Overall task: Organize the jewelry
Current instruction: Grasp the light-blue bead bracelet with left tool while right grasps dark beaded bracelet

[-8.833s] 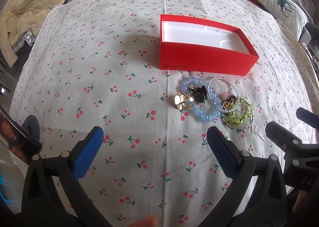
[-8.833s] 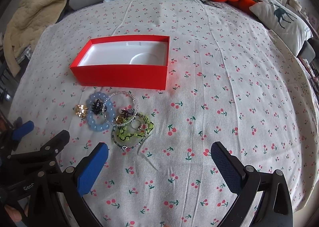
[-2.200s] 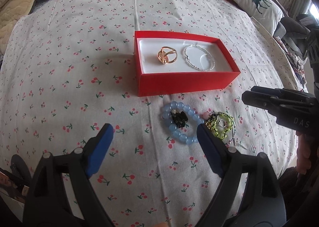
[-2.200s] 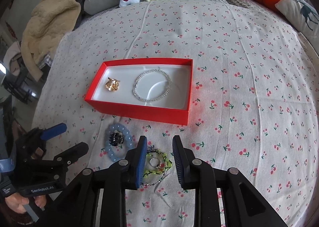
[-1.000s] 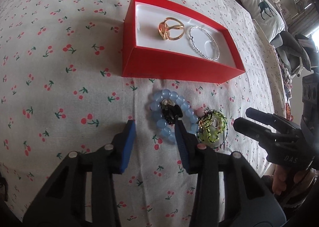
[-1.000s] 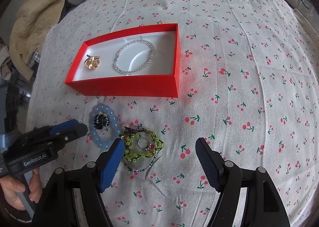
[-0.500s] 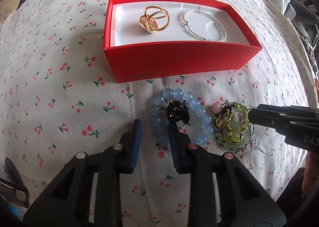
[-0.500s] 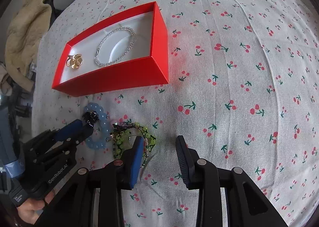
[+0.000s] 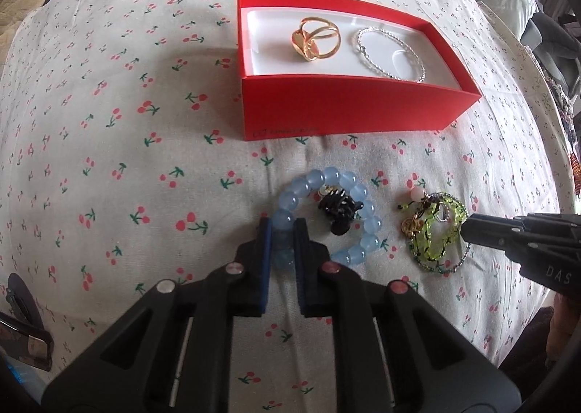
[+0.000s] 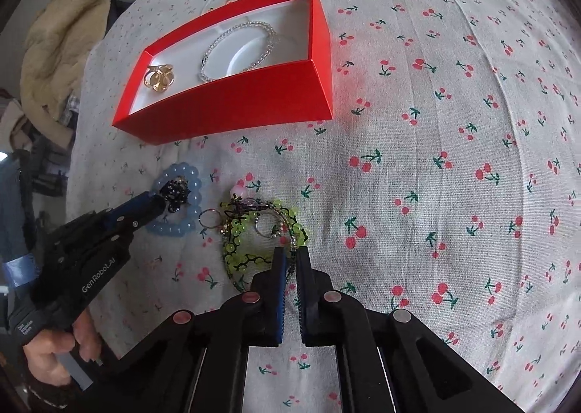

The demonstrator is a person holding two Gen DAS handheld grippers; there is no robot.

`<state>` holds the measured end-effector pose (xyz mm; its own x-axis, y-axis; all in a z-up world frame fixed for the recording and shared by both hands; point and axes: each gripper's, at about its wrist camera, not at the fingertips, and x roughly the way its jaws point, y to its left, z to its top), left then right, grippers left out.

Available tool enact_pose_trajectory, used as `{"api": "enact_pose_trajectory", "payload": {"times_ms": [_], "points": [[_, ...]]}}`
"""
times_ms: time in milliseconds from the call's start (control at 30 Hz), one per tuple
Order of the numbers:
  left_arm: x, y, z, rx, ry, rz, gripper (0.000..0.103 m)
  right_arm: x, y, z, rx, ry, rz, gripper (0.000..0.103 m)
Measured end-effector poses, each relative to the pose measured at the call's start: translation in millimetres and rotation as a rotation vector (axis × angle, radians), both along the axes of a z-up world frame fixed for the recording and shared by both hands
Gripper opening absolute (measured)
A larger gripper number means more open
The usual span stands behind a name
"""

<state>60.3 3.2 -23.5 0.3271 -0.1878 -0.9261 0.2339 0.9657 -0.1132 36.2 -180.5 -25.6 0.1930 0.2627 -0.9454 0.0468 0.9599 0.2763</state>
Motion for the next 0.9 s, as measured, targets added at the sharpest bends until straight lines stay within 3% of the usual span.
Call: {"api": "enact_pose_trajectory", "payload": {"times_ms": [300,633,900], "points": [[-12.1,36.4,13.9,-0.041,-0.015,0.036,0.013,-8.1,-16.7,23.5,0.007,-0.06,-0.004,0.005],[-10.9,34.4,20.4,-0.057,-0.029,0.05,0.013,-7.1,-11.8,39.2,0.003,-0.106,-0.006,0.005],[-3.8,31.5,20.4,-0.088,-0.01,0.063,0.013,-3.6,-13.7,34.3,0.005,-0.091,-0.025,0.006]]}}
